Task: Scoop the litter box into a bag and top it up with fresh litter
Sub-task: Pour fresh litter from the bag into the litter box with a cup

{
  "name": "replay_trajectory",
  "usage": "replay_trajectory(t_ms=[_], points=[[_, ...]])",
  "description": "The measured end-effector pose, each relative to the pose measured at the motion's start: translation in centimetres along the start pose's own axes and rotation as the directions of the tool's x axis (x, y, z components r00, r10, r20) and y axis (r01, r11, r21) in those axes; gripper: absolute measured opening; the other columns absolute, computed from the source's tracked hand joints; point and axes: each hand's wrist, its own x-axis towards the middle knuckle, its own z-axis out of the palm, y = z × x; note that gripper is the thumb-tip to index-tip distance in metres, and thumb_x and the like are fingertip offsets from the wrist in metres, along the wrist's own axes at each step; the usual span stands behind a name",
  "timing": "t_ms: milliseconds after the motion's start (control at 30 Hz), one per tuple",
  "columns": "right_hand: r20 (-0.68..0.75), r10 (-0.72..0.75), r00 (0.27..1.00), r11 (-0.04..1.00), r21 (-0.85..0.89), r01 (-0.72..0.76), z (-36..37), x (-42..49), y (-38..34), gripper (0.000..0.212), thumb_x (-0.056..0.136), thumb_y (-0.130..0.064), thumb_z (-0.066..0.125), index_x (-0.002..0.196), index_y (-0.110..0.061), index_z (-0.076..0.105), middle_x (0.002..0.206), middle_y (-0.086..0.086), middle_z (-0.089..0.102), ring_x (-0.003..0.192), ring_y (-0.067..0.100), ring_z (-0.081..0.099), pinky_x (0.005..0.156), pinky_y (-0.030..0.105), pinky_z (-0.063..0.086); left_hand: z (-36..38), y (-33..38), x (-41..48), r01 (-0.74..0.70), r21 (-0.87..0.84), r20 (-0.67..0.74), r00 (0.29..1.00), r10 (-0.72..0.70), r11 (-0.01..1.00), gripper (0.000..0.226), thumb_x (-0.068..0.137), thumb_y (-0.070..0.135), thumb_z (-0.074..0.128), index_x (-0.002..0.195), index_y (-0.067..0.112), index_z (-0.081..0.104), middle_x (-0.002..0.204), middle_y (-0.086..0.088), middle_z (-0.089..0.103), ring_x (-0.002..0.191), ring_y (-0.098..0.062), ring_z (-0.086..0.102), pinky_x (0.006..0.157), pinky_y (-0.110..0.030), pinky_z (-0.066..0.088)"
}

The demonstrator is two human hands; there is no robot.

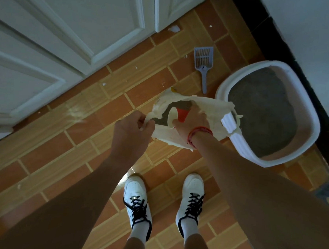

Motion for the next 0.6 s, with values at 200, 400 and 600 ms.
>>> replay_trajectory(t_ms=[200, 400, 600], points=[[0.003, -0.009, 1.000, 1.000, -0.028, 0.009, -0.2, -0.1, -0.7, 0.092, 0.073, -0.057, 0.064, 0.144, -0.018, 0.022, 0.133, 0.016, 0.045, 0.118, 0.037, 0.049, 0.096, 0.053, 0.046, -0.2, 0.1, 0.2, 0.010, -0.024, -0.002, 1.000, -0.010, 1.000, 0.013, 0.090, 0.016, 0.065, 0.077, 0.016, 0.061, 0.064, 0.005, 0.061, 0.061, -0.008, 0.057, 0.052, -0.011, 0.042], [0.039, -0.033, 0.999, 0.999, 0.020, 0.032, -2.0, -1.3, -0.6, 0.073, 0.084, -0.044, 0.058, 0.144, -0.018, 0.025, 0.130, 0.014, 0.045, 0.112, 0.033, 0.051, 0.092, 0.047, 0.049, -0.2, 0.5, 0.0, 0.000, -0.017, 0.019, 1.000, 0.000, 1.000, 0.013, 0.089, 0.014, 0.065, 0.077, 0.015, 0.061, 0.066, -0.003, 0.063, 0.058, -0.017, 0.058, 0.053, -0.021, 0.044], [0.028, -0.122, 0.992, 0.993, -0.006, 0.122, -5.2, -3.7, -0.3, 0.057, 0.092, -0.038, 0.052, 0.140, -0.015, 0.033, 0.126, 0.013, 0.048, 0.091, 0.021, 0.045, 0.071, 0.033, 0.038, 0.0, 1.5, -0.5, 0.016, 0.021, 0.027, 1.000, -0.016, 1.000, 0.014, 0.089, 0.012, 0.064, 0.076, 0.009, 0.060, 0.060, 0.000, 0.056, 0.049, -0.009, 0.046, 0.047, -0.012, 0.040]])
